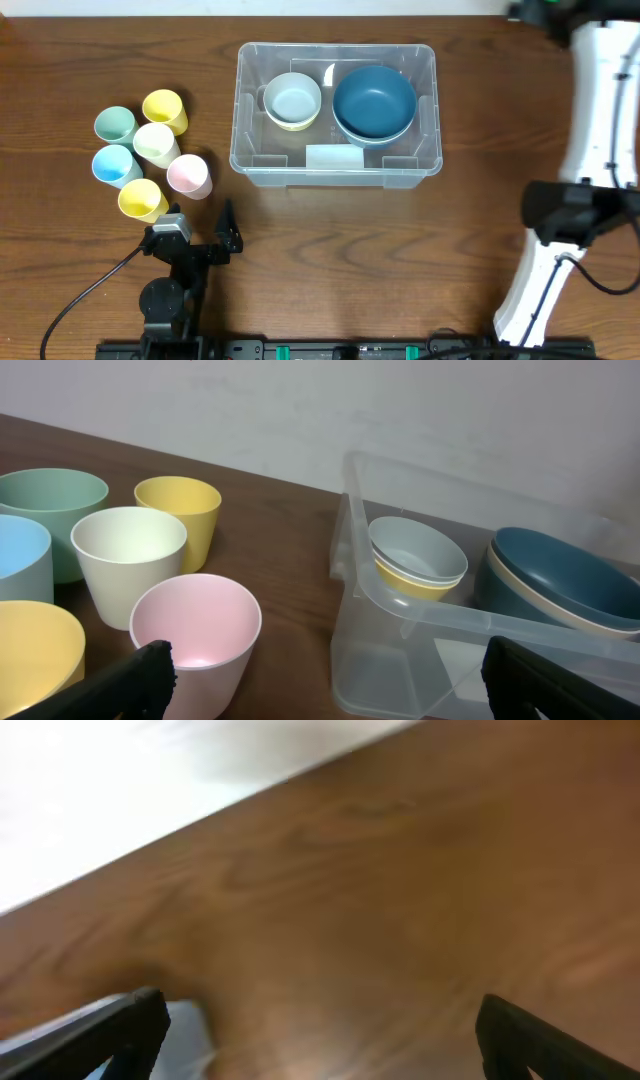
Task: Pack container
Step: 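Withdraw the right arm to the right side, then reach the left gripper to the pink cup and grasp its rim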
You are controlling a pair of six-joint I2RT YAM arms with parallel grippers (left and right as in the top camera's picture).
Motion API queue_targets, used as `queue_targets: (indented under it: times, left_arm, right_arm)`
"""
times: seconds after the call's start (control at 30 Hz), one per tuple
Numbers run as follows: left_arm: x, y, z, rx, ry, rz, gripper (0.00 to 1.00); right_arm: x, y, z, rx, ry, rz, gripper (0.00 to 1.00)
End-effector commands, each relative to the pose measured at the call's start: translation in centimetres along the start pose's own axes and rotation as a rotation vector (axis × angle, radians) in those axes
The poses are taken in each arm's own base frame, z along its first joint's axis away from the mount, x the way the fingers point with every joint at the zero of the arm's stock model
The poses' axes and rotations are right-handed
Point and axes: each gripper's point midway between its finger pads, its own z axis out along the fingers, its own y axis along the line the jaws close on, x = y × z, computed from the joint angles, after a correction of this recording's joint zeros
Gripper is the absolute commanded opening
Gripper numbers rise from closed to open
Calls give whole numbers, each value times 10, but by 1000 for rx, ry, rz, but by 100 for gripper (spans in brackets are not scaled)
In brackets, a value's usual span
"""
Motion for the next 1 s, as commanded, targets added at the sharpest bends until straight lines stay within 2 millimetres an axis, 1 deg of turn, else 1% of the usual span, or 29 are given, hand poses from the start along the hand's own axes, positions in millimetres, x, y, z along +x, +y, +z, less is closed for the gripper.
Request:
queue_targets:
  times: [0.0, 0.07, 0.13, 0.2, 0.3, 0.4, 0.47, 0.53, 0.6, 0.67, 0.73, 0.83, 0.9, 0.97]
  left_arm:
    - [12, 1, 2, 5, 28, 0, 98]
    - [12, 1, 2, 5, 27, 0, 98]
    - [13, 1, 1, 4, 33, 0, 98]
    - [9, -3, 1, 28, 22, -16, 98]
    - [6, -28, -4, 152, 59, 0, 98]
    - [-1, -35, -14, 163, 134, -9, 98]
    - [-18, -41, -23, 155, 177, 28, 98]
    - [-43, -48, -33, 151, 202, 64, 98]
    - [-72, -52, -41, 113, 229, 68, 98]
    - [-97, -50, -46, 44, 293, 65, 98]
    - [-109, -45, -48, -28, 383, 63, 98]
    - [-112, -36, -45, -116, 572, 93, 98]
    - [-106, -33, -38, -142, 701, 112, 98]
    - [-95, -29, -26, -161, 811, 114, 98]
  right_arm:
    - [-7, -14, -25, -60, 1, 99, 99]
    - [-8, -35, -24, -31, 14, 129, 99]
    - [-5, -51, -24, -4, 37, 151, 99]
    - [-3, -62, -24, 14, 52, 166, 99]
    - [-6, -71, -24, 24, 48, 183, 99]
    - [-6, -75, -24, 28, 46, 188, 99]
    - [-6, -75, -24, 28, 46, 189, 99]
    - [-6, -75, -24, 28, 46, 188, 99]
    - [-6, -75, -24, 28, 46, 188, 99]
    - [-6, -75, -24, 28, 46, 188, 99]
    - [-6, -75, -24, 28, 46, 188, 99]
    - [-6, -75, -24, 28, 46, 188, 99]
    - [-6, -75, -24, 28, 46, 188, 99]
    - [-6, -75, -24, 28, 46, 189, 99]
